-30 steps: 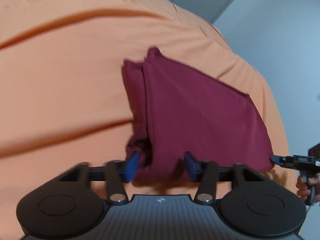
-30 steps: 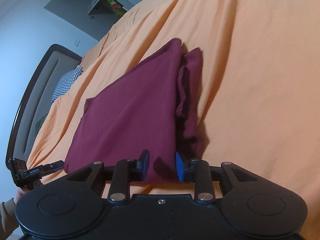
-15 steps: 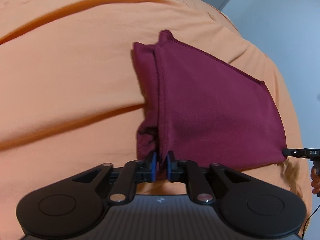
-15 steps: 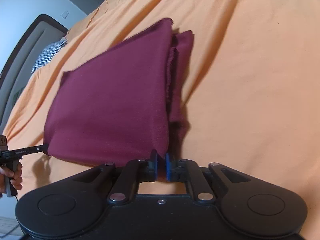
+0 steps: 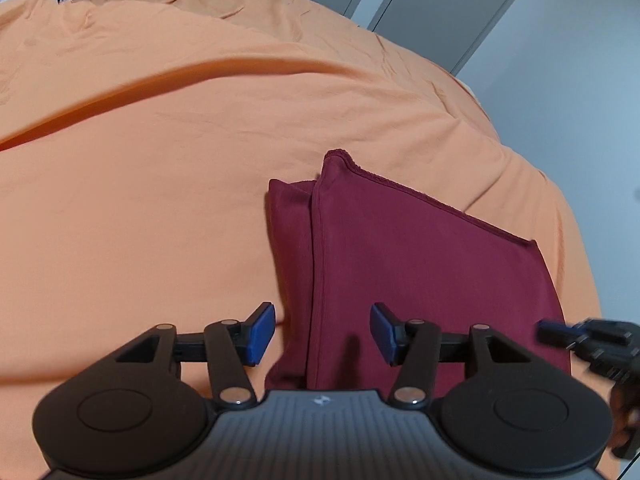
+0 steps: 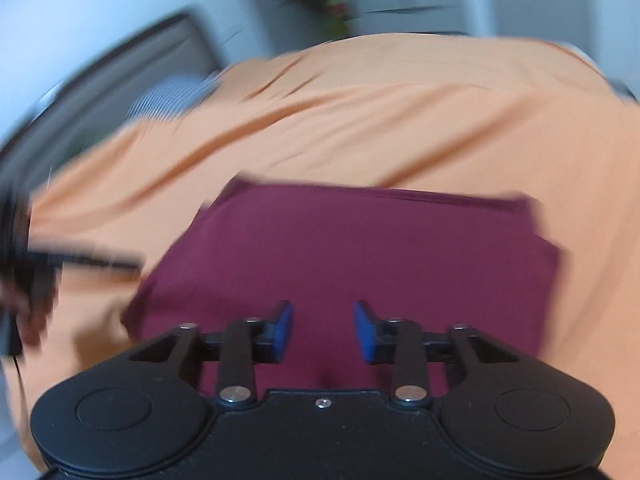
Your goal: Fold small clothes
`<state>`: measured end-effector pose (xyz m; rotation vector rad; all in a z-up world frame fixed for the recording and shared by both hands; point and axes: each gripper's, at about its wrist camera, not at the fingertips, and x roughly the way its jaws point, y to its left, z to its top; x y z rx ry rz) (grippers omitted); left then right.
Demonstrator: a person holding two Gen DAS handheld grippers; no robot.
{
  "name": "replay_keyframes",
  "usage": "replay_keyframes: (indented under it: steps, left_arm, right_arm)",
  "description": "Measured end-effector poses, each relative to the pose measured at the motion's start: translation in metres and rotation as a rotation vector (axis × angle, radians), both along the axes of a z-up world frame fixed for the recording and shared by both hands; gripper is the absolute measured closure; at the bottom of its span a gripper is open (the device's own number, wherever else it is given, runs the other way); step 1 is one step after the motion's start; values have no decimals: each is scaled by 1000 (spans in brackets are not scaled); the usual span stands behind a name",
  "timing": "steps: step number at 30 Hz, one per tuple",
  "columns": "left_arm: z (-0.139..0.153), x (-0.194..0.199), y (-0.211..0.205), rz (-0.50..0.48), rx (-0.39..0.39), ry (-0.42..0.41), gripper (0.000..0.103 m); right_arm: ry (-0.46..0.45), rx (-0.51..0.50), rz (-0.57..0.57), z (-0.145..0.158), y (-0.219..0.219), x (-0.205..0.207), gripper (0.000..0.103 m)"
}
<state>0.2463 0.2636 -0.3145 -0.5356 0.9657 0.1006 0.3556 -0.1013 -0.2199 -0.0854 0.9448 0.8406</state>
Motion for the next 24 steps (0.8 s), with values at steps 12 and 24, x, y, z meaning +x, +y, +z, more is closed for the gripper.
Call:
replay_keyframes:
  steps: [12,24]
  left_arm:
    - [-41,30,16,-38,-48,82,32]
    - [-48,39,26,-41,-167,72,52]
  right_arm:
    - [9,-217,22,-58,87,26,103]
    - [98,-175,-69,-69,86,44,101]
